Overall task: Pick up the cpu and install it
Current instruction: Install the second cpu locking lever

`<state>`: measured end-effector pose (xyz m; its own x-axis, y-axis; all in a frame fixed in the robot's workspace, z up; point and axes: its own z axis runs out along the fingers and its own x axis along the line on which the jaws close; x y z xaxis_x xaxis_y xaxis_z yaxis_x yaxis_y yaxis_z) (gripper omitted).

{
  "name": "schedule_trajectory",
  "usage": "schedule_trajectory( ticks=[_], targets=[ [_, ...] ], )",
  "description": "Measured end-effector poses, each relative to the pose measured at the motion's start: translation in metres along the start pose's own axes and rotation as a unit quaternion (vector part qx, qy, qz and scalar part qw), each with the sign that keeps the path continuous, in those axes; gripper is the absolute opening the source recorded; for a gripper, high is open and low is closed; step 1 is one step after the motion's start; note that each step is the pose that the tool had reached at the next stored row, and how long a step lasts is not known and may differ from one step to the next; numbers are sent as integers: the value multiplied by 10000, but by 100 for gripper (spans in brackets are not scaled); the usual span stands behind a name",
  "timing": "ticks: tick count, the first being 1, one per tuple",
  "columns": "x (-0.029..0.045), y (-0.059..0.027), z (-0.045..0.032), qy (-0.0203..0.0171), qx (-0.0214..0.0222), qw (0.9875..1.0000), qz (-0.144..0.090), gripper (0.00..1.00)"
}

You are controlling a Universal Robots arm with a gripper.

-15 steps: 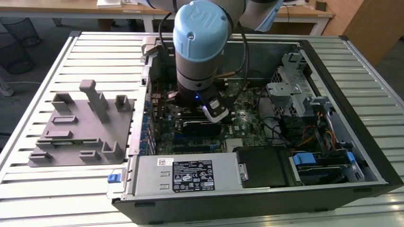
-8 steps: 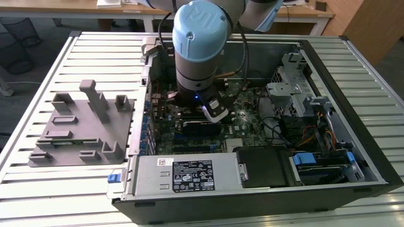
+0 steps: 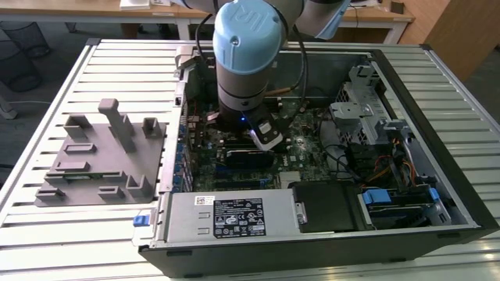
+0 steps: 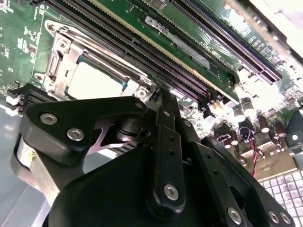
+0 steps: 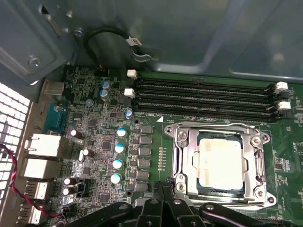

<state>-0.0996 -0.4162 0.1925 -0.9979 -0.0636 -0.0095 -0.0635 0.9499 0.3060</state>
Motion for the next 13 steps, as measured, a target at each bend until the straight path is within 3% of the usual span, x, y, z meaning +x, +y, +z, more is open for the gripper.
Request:
schedule_trajectory(
  ticks=[13],
  targets=[
    [-2,71,-220,0,0,10000,0,11]
  ],
)
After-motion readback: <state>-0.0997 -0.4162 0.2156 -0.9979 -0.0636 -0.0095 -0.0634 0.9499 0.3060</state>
